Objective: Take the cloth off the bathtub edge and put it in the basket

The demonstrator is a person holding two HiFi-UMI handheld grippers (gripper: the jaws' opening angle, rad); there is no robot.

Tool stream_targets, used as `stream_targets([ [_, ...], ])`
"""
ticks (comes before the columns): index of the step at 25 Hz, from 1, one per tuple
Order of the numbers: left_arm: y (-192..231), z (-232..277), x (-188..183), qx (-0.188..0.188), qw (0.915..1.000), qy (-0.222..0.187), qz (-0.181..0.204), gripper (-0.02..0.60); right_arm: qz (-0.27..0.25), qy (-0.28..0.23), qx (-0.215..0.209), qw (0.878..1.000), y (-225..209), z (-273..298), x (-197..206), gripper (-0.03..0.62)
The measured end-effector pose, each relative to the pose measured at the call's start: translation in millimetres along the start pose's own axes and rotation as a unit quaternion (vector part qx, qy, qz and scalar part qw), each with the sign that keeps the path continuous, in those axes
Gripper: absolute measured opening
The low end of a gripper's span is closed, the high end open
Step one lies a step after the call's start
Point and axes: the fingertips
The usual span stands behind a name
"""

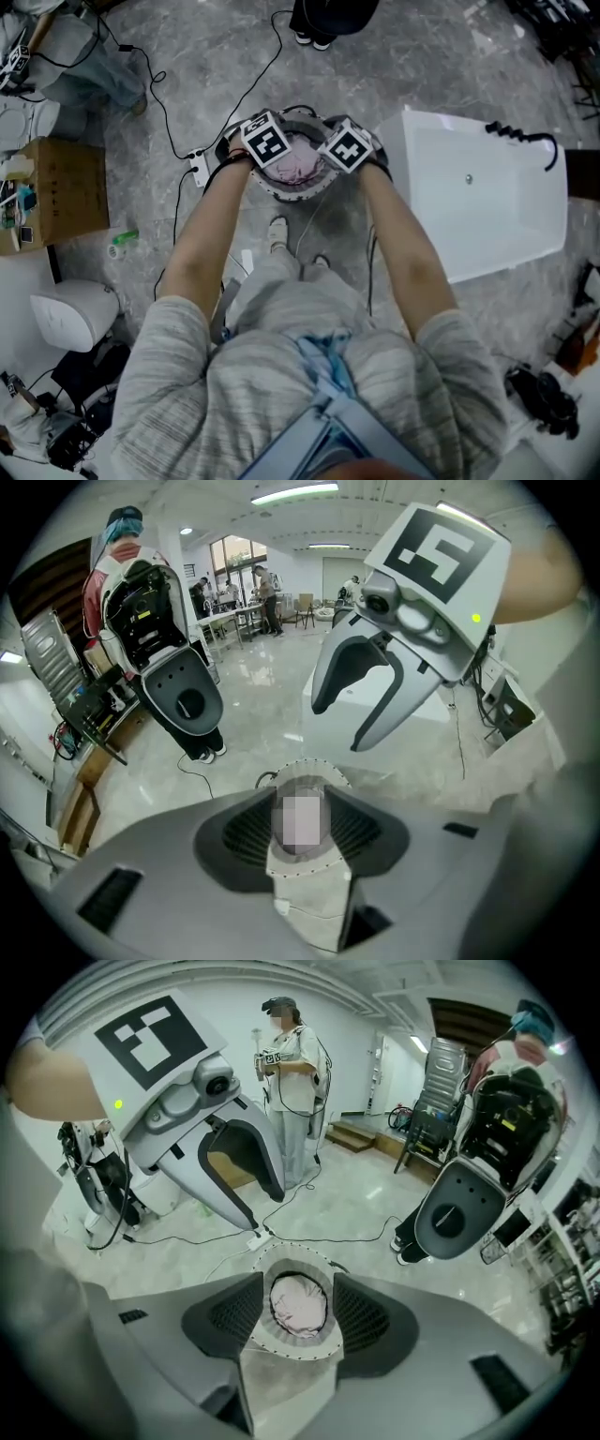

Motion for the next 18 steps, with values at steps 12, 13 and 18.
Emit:
stream_targets([
  [12,3.9,-27.4,-33.8,-0.042,0.9953,-0.076,-0.041,0.143,0.079,-0.112,0.026,0.990,-11.2,-23.4,-15.0,0.206],
  [13,1.2,-27.8,-33.1,-0.038,0.9943,-0.085,-0.053,0.143,0.098,-0.129,0.021,0.987,-9.6,-26.7,-18.3,0.206],
  [18,-12.9,-54.2,-53.1,-0.024,0.9836,-0.153,-0.092,0.143,0.172,-0.217,-0.011,0.961,3.2,-52.9,-38.8,0.206],
])
Point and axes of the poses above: the fingertips, and each gripper's own axes: z forward along the fingers, y to its left, x out of its underside, and after that the axes turned 6 degrees about -y, right-handed
